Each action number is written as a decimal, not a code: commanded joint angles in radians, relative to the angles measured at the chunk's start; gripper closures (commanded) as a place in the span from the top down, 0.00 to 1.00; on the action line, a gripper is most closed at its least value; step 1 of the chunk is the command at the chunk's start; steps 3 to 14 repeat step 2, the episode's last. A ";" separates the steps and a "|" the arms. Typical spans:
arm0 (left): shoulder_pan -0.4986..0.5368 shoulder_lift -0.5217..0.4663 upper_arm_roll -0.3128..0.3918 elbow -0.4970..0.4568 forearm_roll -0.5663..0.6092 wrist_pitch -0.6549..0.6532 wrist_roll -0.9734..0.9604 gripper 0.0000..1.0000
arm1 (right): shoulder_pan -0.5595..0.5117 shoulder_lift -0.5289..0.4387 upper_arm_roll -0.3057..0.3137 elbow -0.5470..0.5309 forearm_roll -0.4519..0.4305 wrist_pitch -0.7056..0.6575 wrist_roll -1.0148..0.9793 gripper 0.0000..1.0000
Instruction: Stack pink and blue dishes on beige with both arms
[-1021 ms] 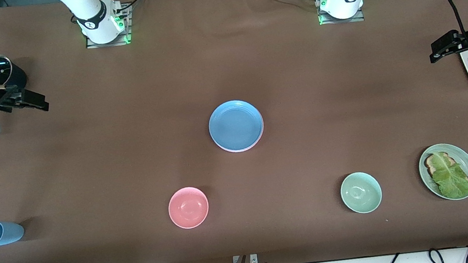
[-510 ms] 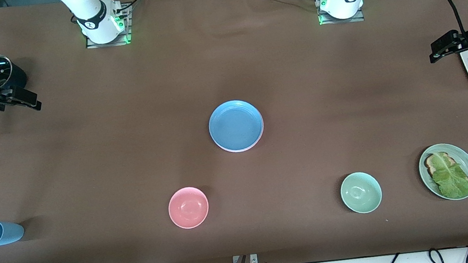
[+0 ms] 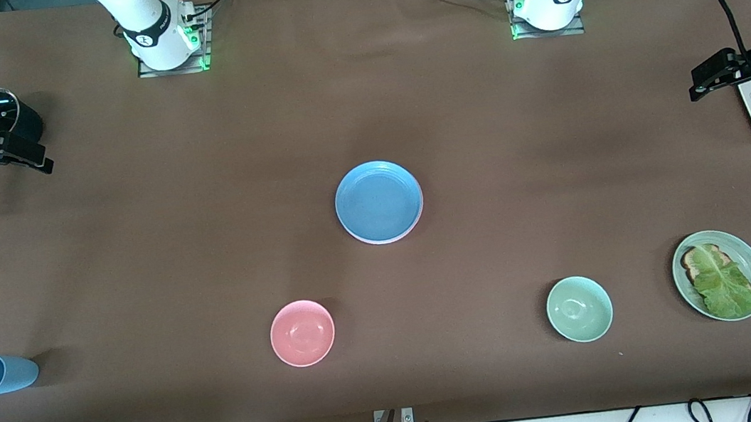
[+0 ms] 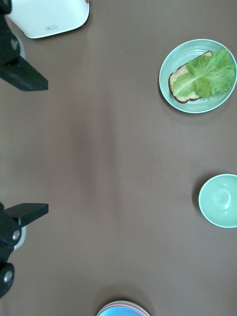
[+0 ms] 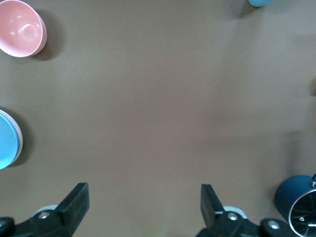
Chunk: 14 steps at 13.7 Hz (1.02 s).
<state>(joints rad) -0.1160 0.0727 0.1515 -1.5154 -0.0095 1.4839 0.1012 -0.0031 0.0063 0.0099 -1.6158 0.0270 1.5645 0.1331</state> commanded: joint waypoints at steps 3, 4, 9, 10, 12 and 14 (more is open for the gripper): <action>-0.001 0.009 0.000 0.024 -0.015 -0.008 -0.002 1.00 | -0.026 -0.025 0.030 -0.024 -0.007 0.002 -0.013 1.00; -0.001 0.009 0.000 0.024 -0.015 -0.008 -0.002 1.00 | -0.026 -0.025 0.030 -0.024 -0.007 0.002 -0.013 1.00; -0.001 0.009 0.000 0.024 -0.015 -0.008 -0.002 1.00 | -0.026 -0.025 0.030 -0.024 -0.007 0.002 -0.013 1.00; -0.001 0.009 0.000 0.024 -0.015 -0.008 -0.002 1.00 | -0.026 -0.025 0.030 -0.024 -0.007 0.002 -0.013 1.00; -0.001 0.009 0.000 0.024 -0.015 -0.008 -0.002 1.00 | -0.026 -0.025 0.030 -0.024 -0.007 0.002 -0.013 1.00; -0.001 0.009 0.000 0.024 -0.015 -0.008 -0.002 1.00 | -0.026 -0.025 0.030 -0.024 -0.007 0.002 -0.013 1.00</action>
